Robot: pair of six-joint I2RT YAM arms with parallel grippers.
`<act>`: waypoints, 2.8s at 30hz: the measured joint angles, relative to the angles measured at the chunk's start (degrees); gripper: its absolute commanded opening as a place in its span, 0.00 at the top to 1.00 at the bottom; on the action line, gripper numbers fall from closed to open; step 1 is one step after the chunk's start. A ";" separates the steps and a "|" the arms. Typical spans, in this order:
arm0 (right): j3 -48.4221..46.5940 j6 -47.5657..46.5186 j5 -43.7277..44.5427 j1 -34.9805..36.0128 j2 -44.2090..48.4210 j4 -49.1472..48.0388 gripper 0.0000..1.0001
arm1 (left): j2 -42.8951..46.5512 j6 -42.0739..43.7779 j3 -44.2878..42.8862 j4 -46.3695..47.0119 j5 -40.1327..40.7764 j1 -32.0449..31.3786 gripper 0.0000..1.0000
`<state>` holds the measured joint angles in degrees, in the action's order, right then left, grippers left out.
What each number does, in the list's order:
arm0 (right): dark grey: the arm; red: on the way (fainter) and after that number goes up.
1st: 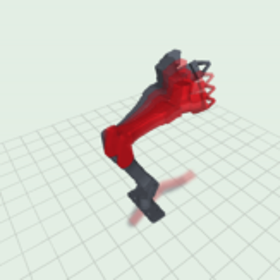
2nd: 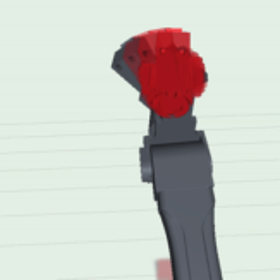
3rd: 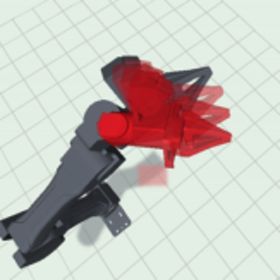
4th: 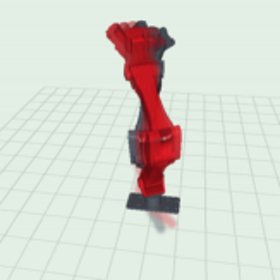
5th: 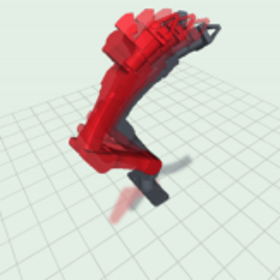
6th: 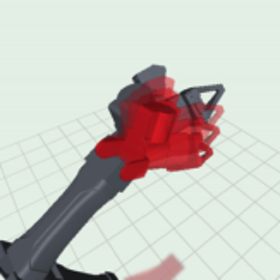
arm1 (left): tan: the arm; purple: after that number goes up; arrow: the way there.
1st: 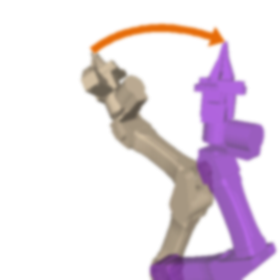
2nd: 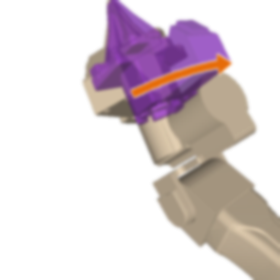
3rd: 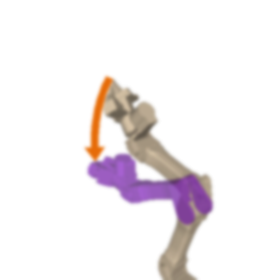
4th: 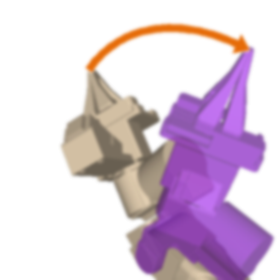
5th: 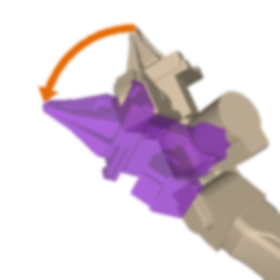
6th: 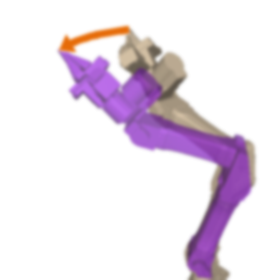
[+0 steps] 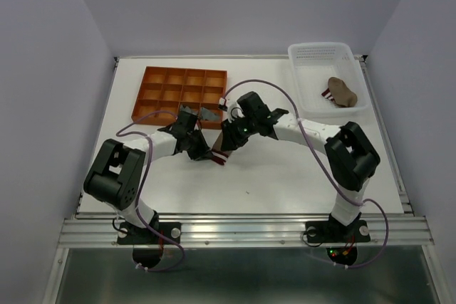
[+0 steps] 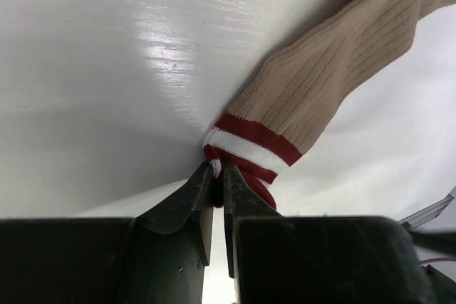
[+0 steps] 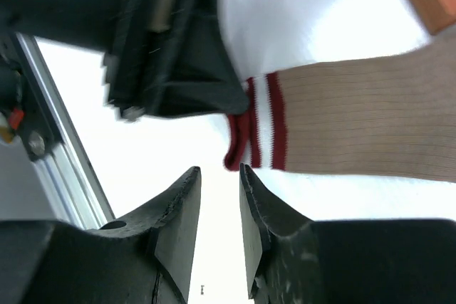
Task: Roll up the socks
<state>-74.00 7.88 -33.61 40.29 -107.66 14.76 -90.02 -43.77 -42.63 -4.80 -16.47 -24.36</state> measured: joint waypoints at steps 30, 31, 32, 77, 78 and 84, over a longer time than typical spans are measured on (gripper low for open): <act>9.22 -11.43 15.45 11.76 1.22 -8.83 0.68 | -4.28 -0.96 -6.67 -8.37 -0.17 -1.20 1.00; 9.22 -11.52 15.45 11.89 1.14 -8.85 0.68 | -4.39 -0.96 -6.78 -8.37 -0.17 -1.20 1.00; 9.22 -11.54 15.45 11.93 1.07 -8.85 0.68 | -4.50 -0.96 -6.91 -8.46 -0.20 -1.20 1.00; 2.10 10.86 -2.60 3.87 -8.17 -3.48 0.99 | 16.68 -4.57 6.80 -5.60 8.92 -1.49 0.37; 2.10 11.39 -2.97 3.54 -8.33 -3.50 0.99 | 16.61 -4.59 7.17 -4.76 8.68 -1.53 0.37; 1.81 17.35 -8.96 0.37 -10.93 -4.48 0.99 | 15.76 -4.74 8.63 -0.61 7.02 -1.95 0.38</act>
<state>-72.18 25.23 -42.57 40.66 -118.58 10.28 -74.26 -48.51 -34.00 -5.41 -9.45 -26.30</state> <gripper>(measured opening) 0.019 0.625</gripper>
